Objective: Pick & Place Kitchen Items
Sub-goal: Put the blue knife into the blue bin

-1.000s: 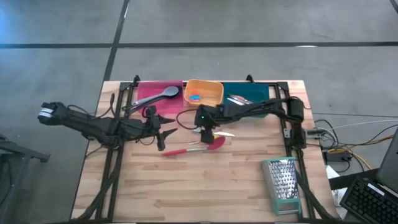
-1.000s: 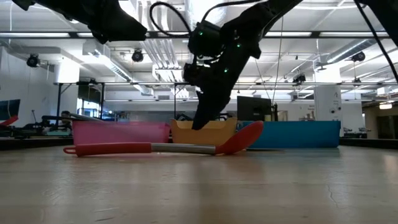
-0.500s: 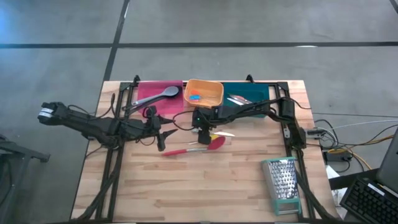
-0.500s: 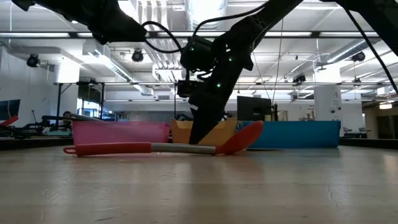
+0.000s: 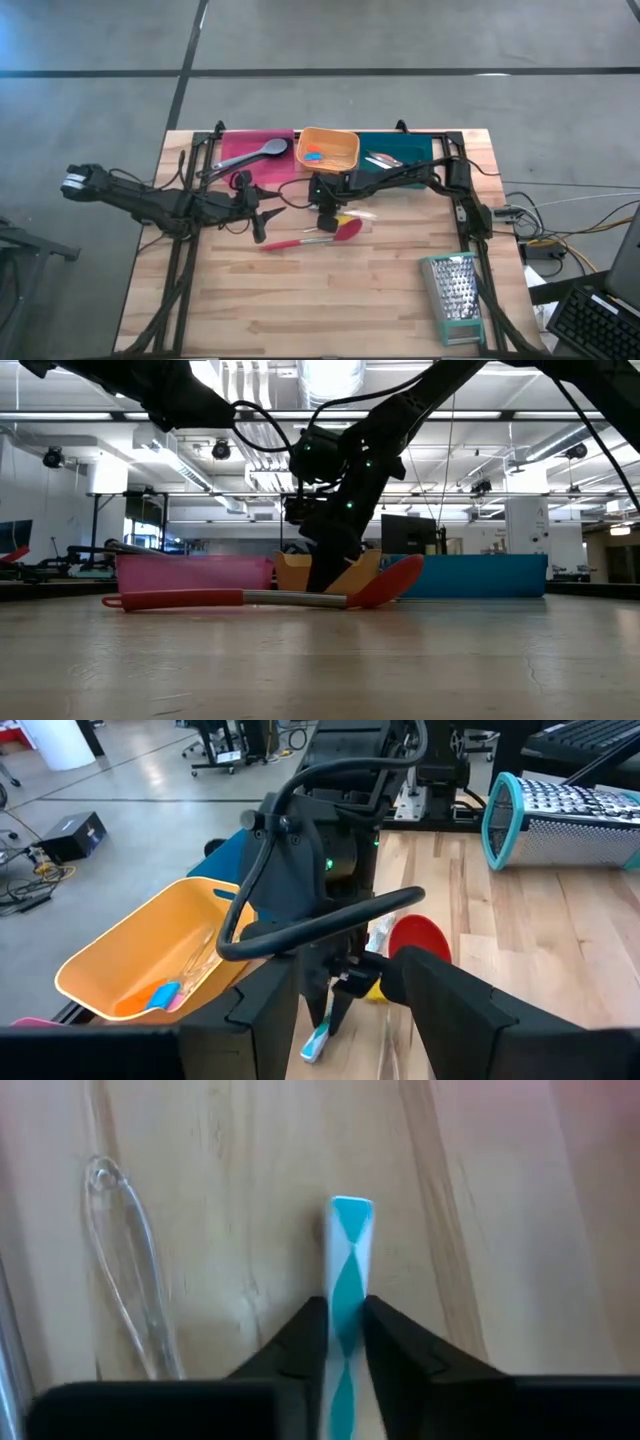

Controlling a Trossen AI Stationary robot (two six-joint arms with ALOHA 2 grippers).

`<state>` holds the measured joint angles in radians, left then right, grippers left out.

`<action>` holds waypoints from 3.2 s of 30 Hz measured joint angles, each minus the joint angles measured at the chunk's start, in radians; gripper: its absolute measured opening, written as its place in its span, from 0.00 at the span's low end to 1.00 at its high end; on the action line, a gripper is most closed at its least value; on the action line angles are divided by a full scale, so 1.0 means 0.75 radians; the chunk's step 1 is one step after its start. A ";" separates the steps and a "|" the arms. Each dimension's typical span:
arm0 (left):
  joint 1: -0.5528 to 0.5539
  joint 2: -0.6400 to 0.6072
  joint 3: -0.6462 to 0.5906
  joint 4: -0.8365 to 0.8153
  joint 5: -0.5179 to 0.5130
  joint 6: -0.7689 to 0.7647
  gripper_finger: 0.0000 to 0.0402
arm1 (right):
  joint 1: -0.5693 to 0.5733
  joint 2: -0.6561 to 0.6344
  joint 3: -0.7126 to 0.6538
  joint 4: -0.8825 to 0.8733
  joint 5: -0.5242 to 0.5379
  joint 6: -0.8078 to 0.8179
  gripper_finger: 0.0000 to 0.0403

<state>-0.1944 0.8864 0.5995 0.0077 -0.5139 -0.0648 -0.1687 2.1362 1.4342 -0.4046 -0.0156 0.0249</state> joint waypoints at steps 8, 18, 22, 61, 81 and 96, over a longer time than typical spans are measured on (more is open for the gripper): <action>0.000 -0.001 0.000 0.036 -0.004 0.010 0.46 | -0.002 -0.019 -0.004 -0.016 -0.001 0.022 0.06; 0.000 -0.001 0.000 0.029 -0.005 0.011 0.46 | 0.002 -0.142 -0.007 -0.105 -0.010 -0.008 0.06; 0.000 -0.001 0.000 0.023 -0.005 0.009 0.46 | 0.010 -0.225 -0.007 -0.140 -0.010 -0.038 0.06; 0.000 0.001 0.000 0.025 -0.005 0.001 0.46 | -0.570 -0.698 -0.196 -0.424 0.261 -0.276 0.06; 0.000 0.001 -0.014 0.024 -0.005 0.001 0.46 | -0.695 -0.398 -0.205 -0.352 0.149 -0.241 0.06; 0.000 0.001 -0.015 0.031 -0.005 0.001 0.46 | -0.723 -0.358 -0.338 -0.232 0.123 -0.243 0.07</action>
<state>-0.1944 0.8867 0.5884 0.0308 -0.5175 -0.0643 -0.7112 1.8675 1.1806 -0.5785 0.0769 -0.1574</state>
